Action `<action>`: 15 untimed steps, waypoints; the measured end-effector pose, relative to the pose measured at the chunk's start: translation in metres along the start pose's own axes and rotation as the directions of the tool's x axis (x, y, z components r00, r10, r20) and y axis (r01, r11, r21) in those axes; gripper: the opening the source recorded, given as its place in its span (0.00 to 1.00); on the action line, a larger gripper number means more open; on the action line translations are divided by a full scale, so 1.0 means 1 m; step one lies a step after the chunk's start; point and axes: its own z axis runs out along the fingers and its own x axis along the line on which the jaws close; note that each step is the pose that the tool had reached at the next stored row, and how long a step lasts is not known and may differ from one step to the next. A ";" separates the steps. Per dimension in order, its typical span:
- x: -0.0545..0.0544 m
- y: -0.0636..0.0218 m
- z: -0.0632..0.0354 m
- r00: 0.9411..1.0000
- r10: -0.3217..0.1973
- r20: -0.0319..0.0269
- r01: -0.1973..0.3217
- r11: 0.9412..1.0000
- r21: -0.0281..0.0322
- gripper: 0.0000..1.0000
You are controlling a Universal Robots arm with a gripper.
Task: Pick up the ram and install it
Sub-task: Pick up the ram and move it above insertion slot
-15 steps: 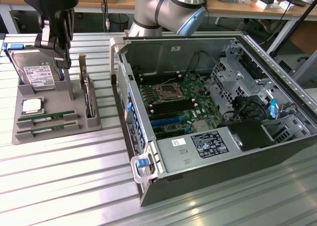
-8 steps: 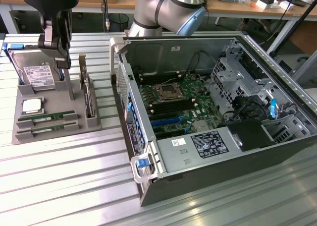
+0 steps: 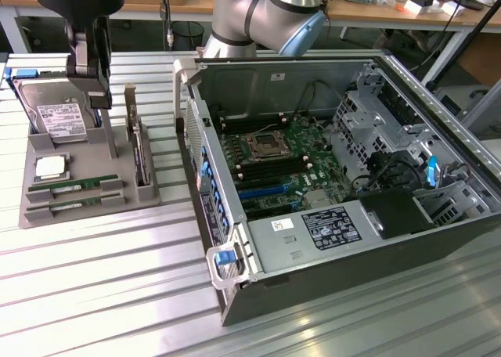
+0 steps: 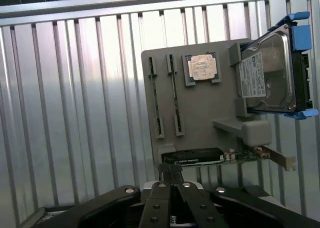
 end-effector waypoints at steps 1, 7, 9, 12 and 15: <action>0.000 0.0000 0.0000 1.000 -0.005 0.000 0.005 1.000 0.000 0.11; 0.000 0.0000 0.0000 0.999 -0.051 -0.003 0.051 0.999 0.000 0.11; 0.000 0.0000 0.0000 0.997 -0.082 -0.005 0.082 0.997 -0.001 0.11; 0.000 0.0000 0.0000 0.994 -0.106 -0.006 0.106 0.994 -0.001 0.11; 0.000 0.0000 0.0000 0.991 -0.132 -0.007 0.132 0.991 -0.001 0.11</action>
